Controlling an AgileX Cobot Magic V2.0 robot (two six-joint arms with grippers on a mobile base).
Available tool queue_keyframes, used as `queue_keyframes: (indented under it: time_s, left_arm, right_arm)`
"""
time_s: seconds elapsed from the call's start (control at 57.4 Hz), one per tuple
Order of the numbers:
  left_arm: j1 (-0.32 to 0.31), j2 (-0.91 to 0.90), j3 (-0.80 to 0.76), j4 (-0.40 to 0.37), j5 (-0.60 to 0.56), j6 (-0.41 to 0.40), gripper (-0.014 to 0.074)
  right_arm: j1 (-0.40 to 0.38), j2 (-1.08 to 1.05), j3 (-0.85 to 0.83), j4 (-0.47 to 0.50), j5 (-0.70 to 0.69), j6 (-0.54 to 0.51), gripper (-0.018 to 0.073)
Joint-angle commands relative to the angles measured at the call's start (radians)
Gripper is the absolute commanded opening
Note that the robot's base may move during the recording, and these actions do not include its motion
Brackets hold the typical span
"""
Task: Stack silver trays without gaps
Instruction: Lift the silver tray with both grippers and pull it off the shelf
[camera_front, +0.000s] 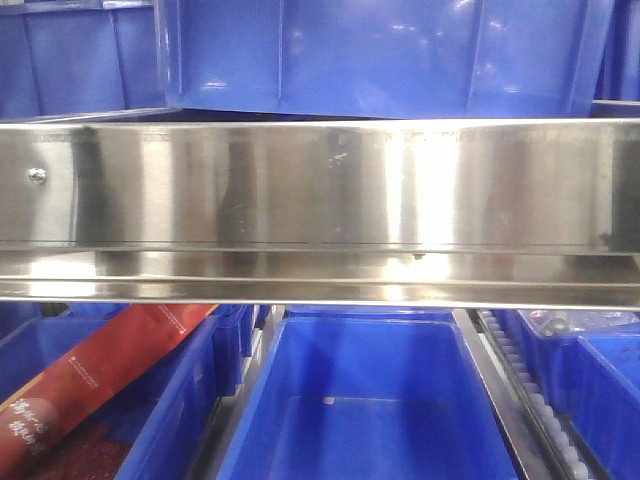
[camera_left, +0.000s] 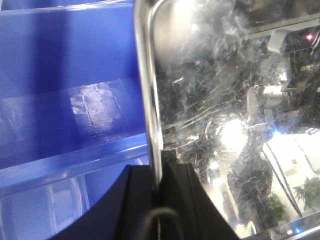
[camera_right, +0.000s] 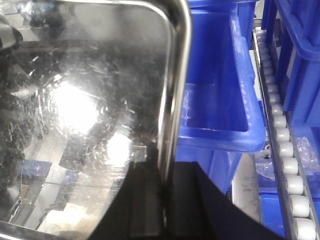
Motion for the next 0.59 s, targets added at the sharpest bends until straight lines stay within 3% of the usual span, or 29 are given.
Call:
queue_keyframes:
  time_s: [0.0,0.575]
  left_arm:
    - [-0.010,-0.020,-0.011,-0.002,-0.033,0.009,-0.0019]
    - [-0.010,-0.020,-0.011,0.000,-0.033,0.009,-0.0019]
  right_arm:
    - [0.005,-0.016,-0.014,0.005,-0.056,-0.014,-0.0081]
    - [0.005,-0.016,-0.014,0.005,-0.056,-0.014,-0.0081]
